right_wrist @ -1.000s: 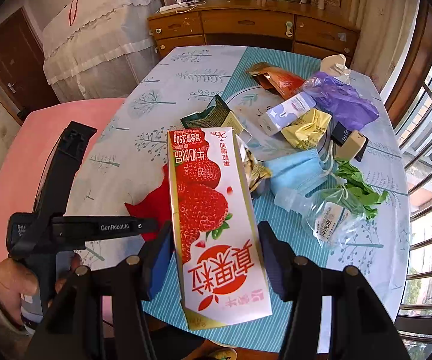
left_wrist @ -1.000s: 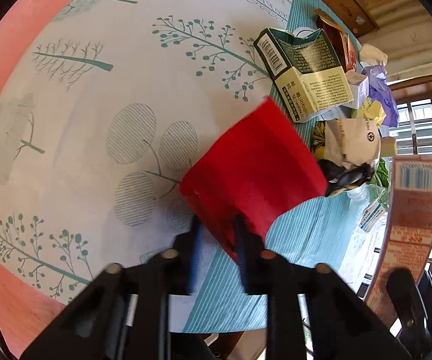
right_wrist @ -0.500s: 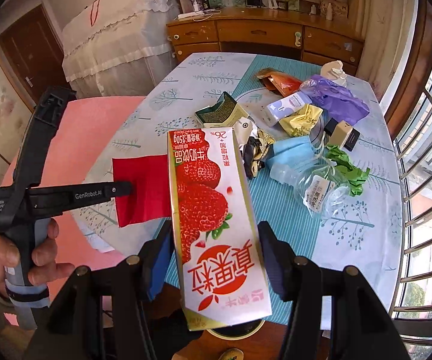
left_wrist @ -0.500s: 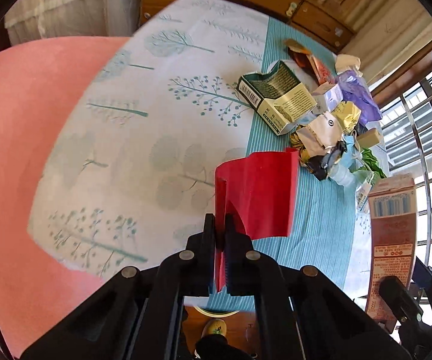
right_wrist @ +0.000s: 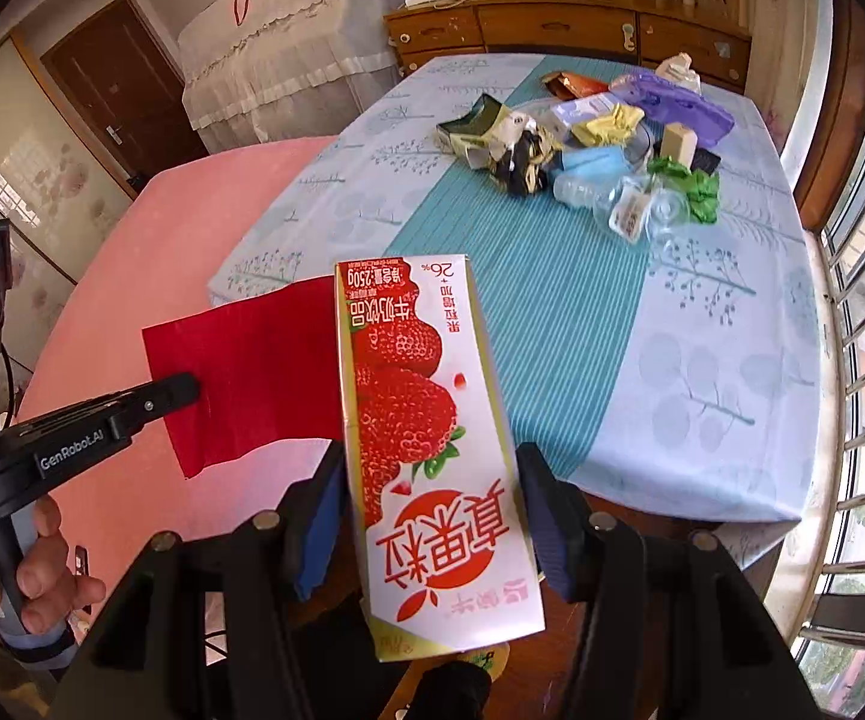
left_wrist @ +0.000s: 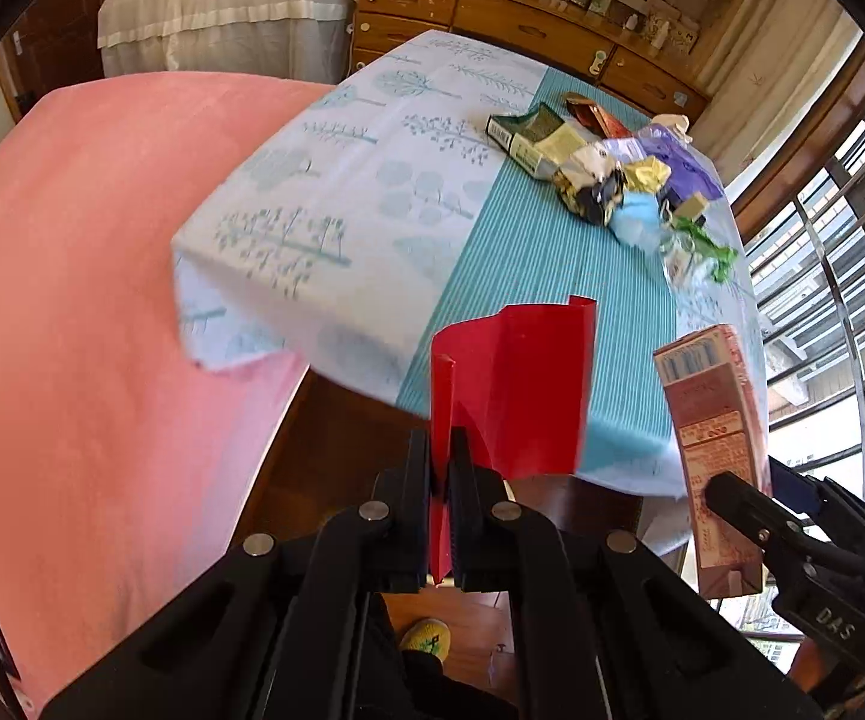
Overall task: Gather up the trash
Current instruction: 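Carry the red paper and milk carton over the trash bin with both grippers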
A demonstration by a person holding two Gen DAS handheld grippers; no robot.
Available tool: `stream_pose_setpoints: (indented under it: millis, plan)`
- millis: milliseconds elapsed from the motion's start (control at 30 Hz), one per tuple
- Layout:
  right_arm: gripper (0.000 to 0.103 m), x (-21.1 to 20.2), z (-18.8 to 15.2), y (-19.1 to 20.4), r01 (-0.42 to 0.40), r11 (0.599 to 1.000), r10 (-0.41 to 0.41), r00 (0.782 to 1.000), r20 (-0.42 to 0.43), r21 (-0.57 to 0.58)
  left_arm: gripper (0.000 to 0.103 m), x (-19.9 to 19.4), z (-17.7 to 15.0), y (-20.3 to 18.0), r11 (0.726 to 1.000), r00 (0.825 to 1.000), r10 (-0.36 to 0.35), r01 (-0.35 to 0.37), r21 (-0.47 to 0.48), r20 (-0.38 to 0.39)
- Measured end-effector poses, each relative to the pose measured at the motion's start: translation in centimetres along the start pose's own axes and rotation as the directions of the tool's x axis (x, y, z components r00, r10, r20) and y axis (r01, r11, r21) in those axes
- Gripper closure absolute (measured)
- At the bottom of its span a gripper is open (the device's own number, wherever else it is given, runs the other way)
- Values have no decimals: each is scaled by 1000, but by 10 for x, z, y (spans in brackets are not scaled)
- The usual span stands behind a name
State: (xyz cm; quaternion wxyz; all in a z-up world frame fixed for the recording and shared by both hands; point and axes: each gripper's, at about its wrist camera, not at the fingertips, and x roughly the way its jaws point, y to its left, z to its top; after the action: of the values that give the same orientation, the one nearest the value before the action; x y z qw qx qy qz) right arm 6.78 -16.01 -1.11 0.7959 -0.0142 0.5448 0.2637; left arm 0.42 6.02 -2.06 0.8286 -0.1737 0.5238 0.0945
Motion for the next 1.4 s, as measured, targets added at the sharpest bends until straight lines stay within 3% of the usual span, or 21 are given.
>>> stream_pose_setpoints:
  millis: [200,400,733,967,1300,1400]
  plan:
    - [47,21,-45,-4,4,999,0,994,-113,41,100,-1,-49,8,999,998,39,-39,1,-46]
    - [47,60,-79,-8,65,994,-46,979,-201,91,100,35,-87,11,997,991,68,-65,33,-119]
    - [47,151,-120,-31,219,962,-166,944,-284,165,100,136,-117,-6,980,977,125,-95,172,-175]
    - [47,231,-147,-51,254,945,-185,935,-304,204,100,219,-127,-9,957,967,186,-138,255,-175]
    - [47,321,-184,-88,288,916,-194,927,-321,278,99,330,-163,-17,935,960,188,-110,336,-208]
    - [46,339,-189,-99,290,911,-189,926,-327,293,89,350,-169,-16,929,960,170,-81,360,-223]
